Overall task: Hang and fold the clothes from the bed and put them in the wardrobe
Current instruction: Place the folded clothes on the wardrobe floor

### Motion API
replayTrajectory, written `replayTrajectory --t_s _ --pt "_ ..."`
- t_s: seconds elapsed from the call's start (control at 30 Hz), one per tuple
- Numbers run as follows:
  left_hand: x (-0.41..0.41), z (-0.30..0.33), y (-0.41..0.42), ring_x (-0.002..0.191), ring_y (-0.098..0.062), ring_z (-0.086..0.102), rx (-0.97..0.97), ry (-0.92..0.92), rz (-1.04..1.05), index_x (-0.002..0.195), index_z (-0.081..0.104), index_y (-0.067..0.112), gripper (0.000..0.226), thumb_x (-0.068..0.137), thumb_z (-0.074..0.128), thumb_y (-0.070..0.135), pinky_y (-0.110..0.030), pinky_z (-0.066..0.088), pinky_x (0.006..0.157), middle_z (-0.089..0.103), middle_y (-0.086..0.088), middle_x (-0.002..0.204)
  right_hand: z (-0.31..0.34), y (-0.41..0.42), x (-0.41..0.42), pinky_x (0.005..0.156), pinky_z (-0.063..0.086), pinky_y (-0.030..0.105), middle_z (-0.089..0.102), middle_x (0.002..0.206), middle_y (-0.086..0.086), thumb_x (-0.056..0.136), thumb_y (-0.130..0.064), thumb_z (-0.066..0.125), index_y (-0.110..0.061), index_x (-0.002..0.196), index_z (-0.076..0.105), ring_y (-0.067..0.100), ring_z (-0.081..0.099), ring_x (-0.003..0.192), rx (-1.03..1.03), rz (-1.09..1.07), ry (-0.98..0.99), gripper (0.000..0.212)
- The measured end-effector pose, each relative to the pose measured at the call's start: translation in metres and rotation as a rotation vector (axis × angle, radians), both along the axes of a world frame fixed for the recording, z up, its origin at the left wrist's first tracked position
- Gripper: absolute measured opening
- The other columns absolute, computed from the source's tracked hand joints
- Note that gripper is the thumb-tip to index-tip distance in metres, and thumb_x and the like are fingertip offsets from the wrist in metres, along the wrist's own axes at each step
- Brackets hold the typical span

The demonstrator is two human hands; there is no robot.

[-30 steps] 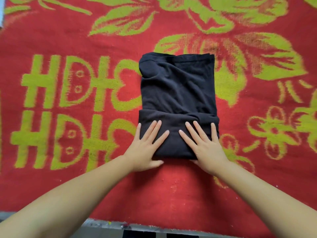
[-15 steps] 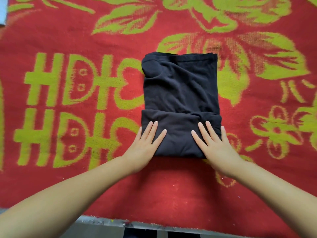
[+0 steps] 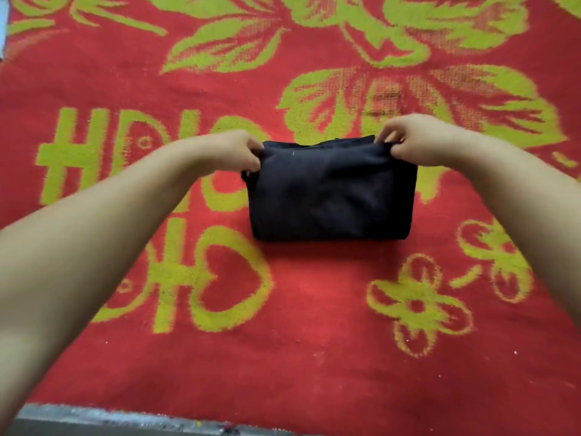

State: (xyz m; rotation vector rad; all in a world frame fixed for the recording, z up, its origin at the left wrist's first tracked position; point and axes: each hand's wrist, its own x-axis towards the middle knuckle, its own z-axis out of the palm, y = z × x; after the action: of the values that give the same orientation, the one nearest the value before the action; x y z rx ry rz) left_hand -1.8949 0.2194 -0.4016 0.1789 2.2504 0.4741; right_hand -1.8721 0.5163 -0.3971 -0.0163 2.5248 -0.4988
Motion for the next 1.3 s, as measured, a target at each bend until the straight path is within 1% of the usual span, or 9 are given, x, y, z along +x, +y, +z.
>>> replayTrajectory --t_s 0.1,0.23,0.33,0.47,0.7,0.8,0.87,1.17,1.3 --pt "0.004 -0.026 0.021 0.11 -0.032 0.052 -0.208 0.358 0.154 0.12 0.053 0.01 0.031 0.09 0.047 0.01 -0.04 0.04 0.093 0.057 -0.016 0.12 -0.027 -0.017 0.01 0.103 0.036 0.036 0.052 0.133 0.014 0.09 -0.002 0.043 -0.009 0.13 0.053 0.031 0.047 0.123 -0.034 -0.227 0.345 0.042" --pt "0.077 -0.055 0.05 0.146 -0.027 0.018 -0.165 0.769 -0.131 0.151 0.023 0.014 0.064 0.095 0.034 0.043 -0.058 0.008 0.115 0.023 -0.013 0.157 -0.055 -0.055 0.068 0.114 0.007 0.057 0.024 0.157 0.01 0.095 -0.032 0.044 -0.015 0.149 0.032 0.027 0.015 0.147 0.047 0.064 0.462 0.057" --pt "0.112 -0.081 0.056 0.147 -0.019 -0.002 -0.091 0.668 -0.272 0.152 0.012 0.024 0.069 0.093 0.022 0.057 -0.06 0.004 0.115 0.004 -0.006 0.16 -0.08 -0.056 0.1 0.111 -0.004 0.065 0.004 0.161 0.006 0.096 -0.054 0.031 -0.025 0.153 0.015 0.028 -0.002 0.148 0.207 0.268 0.328 0.065" --pt "0.104 -0.102 0.04 0.146 -0.013 -0.017 -0.14 0.493 -0.013 0.149 -0.012 0.034 0.074 0.091 0.02 0.065 -0.06 -0.007 0.111 -0.022 0.003 0.158 -0.091 -0.031 0.089 0.111 -0.008 0.066 -0.013 0.16 -0.002 0.088 -0.069 0.007 -0.037 0.151 -0.006 0.019 -0.018 0.146 0.274 0.308 0.223 0.072" --pt "0.078 -0.066 0.033 0.148 -0.023 -0.008 -0.295 0.531 0.208 0.152 -0.001 0.007 0.079 0.095 0.016 0.059 -0.058 -0.005 0.114 -0.006 -0.01 0.16 -0.055 -0.03 0.071 0.112 -0.001 0.063 -0.004 0.161 0.009 0.096 -0.059 0.012 -0.011 0.153 0.004 0.027 -0.005 0.148 0.409 -0.097 0.05 0.075" --pt "0.085 -0.057 0.051 0.148 -0.023 0.004 -0.077 0.789 -0.149 0.151 0.012 0.004 0.075 0.095 0.018 0.053 -0.052 0.001 0.117 0.008 -0.013 0.159 -0.049 -0.049 0.071 0.115 0.004 0.056 0.001 0.162 0.005 0.101 -0.043 0.024 -0.015 0.153 0.011 0.022 -0.002 0.149 0.239 0.123 0.356 0.061" --pt "0.084 -0.065 0.069 0.147 -0.016 0.0 -0.001 0.739 -0.283 0.152 0.009 0.01 0.068 0.098 0.02 0.05 -0.047 0.0 0.119 0.006 -0.007 0.16 -0.059 -0.06 0.062 0.116 -0.001 0.052 -0.005 0.162 0.001 0.102 -0.041 0.022 -0.021 0.154 0.005 0.019 -0.007 0.148 0.188 0.239 0.348 0.058" --pt "0.053 -0.093 0.022 0.147 -0.016 -0.015 -0.328 0.421 0.082 0.153 -0.005 0.023 0.075 0.094 0.013 0.065 -0.056 -0.012 0.113 -0.013 -0.001 0.16 -0.092 -0.037 0.055 0.113 -0.008 0.058 -0.008 0.161 -0.004 0.1 -0.053 0.015 -0.023 0.154 -0.001 0.016 -0.012 0.147 0.281 -0.099 0.177 0.064" --pt "0.088 -0.069 0.022 0.148 -0.025 -0.003 -0.152 0.703 -0.163 0.152 0.004 0.007 0.084 0.091 0.023 0.061 -0.057 -0.005 0.114 0.001 -0.015 0.16 -0.07 -0.039 0.093 0.112 -0.007 0.061 -0.006 0.161 0.005 0.095 -0.056 0.025 -0.02 0.154 0.001 0.023 -0.012 0.147 0.184 0.113 0.344 0.073"
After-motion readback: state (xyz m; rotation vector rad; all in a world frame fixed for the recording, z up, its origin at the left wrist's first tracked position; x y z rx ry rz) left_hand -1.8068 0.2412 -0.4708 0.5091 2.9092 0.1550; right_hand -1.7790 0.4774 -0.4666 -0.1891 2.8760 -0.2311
